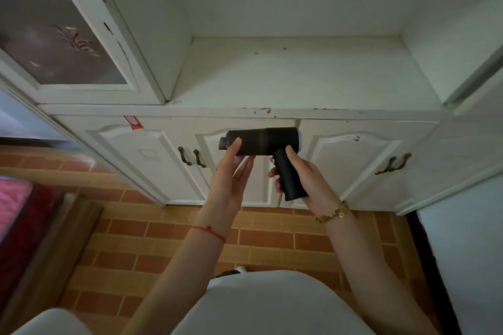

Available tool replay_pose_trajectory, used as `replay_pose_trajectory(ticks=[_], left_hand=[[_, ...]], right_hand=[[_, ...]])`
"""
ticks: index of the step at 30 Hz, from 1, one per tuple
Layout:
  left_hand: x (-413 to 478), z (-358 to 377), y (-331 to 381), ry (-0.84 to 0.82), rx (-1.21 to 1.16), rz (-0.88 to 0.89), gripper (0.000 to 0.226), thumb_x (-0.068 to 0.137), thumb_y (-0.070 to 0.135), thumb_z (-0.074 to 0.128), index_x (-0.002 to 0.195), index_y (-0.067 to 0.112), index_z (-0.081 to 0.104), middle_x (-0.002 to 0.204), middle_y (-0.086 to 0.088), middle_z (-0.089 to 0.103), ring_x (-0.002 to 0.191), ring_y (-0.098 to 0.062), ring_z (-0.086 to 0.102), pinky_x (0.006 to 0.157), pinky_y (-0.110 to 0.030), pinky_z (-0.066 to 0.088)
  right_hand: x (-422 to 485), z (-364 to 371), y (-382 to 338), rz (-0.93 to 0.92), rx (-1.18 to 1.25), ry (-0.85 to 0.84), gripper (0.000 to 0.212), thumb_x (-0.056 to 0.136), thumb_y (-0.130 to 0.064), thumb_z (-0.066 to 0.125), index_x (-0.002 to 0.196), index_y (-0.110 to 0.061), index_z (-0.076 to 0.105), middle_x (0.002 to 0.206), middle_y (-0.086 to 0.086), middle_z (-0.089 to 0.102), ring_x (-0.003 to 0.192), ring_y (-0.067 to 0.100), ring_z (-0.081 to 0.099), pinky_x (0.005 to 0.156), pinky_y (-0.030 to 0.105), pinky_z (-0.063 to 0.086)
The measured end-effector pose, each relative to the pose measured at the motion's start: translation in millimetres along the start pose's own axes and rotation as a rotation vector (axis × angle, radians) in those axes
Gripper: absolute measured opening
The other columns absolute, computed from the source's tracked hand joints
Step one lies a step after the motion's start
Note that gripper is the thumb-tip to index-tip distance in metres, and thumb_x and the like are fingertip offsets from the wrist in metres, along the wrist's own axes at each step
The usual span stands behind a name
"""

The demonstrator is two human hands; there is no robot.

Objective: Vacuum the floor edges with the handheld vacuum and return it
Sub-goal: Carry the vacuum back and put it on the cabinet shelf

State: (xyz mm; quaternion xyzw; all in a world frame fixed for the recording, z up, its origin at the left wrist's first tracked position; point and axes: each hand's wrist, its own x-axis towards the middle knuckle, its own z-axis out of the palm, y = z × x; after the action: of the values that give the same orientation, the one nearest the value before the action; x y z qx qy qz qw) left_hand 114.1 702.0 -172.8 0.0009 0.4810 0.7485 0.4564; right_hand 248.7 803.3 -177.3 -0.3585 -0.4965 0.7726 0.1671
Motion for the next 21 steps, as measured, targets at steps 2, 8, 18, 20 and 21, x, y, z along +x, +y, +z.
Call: replay_pose_trajectory(ticks=[2, 8, 18, 20, 21], left_hand=[[14.2, -9.9, 21.6, 0.011, -0.019, -0.004, 0.046, 0.079, 0.035, 0.078, 0.120, 0.020, 0.064, 0.106, -0.003, 0.077, 0.106, -0.016, 0.072, 0.094, -0.025, 0.055], [55.9, -23.1, 70.4, 0.031, -0.083, 0.012, 0.048, 0.079, 0.032, 0.079, 0.122, 0.018, 0.062, 0.104, -0.004, 0.078, 0.102, -0.017, 0.073, 0.088, -0.024, 0.057], [141.4, -7.3, 130.0, 0.062, -0.048, 0.016, 0.044, 0.082, 0.035, 0.078, 0.118, 0.016, 0.062, 0.103, -0.005, 0.078, 0.100, -0.018, 0.074, 0.082, -0.024, 0.058], [158.5, -1.1, 140.9, 0.049, -0.040, 0.017, 0.044, 0.082, 0.035, 0.077, 0.120, 0.016, 0.062, 0.107, -0.005, 0.077, 0.103, -0.018, 0.073, 0.087, -0.026, 0.057], [167.5, 2.8, 146.1, 0.036, -0.040, 0.019, 0.045, 0.083, 0.035, 0.076, 0.121, 0.015, 0.062, 0.110, -0.006, 0.076, 0.104, -0.018, 0.073, 0.089, -0.027, 0.056]], right_hand=[[12.6, 18.2, -6.3, -0.027, -0.040, 0.006, 0.053, 0.095, -0.051, 0.051, 0.118, -0.005, 0.063, 0.089, 0.015, 0.071, 0.066, 0.024, 0.063, 0.063, 0.033, 0.055], [46.4, 48.8, -27.1, -0.111, -0.198, 0.041, 0.043, 0.095, -0.044, 0.054, 0.114, -0.007, 0.063, 0.096, 0.016, 0.073, 0.080, 0.022, 0.072, 0.070, 0.030, 0.058], [134.0, 71.4, -67.7, -0.216, -0.286, 0.100, 0.036, 0.093, -0.043, 0.057, 0.105, -0.011, 0.067, 0.090, 0.005, 0.075, 0.086, 0.020, 0.073, 0.080, 0.036, 0.060], [154.3, 74.3, -75.4, -0.220, -0.291, 0.110, 0.036, 0.093, -0.045, 0.056, 0.103, -0.012, 0.068, 0.088, 0.004, 0.075, 0.085, 0.018, 0.073, 0.080, 0.035, 0.059], [165.3, 75.6, -79.7, -0.211, -0.287, 0.121, 0.037, 0.093, -0.046, 0.055, 0.102, -0.013, 0.068, 0.088, 0.004, 0.075, 0.085, 0.017, 0.073, 0.081, 0.035, 0.059]])
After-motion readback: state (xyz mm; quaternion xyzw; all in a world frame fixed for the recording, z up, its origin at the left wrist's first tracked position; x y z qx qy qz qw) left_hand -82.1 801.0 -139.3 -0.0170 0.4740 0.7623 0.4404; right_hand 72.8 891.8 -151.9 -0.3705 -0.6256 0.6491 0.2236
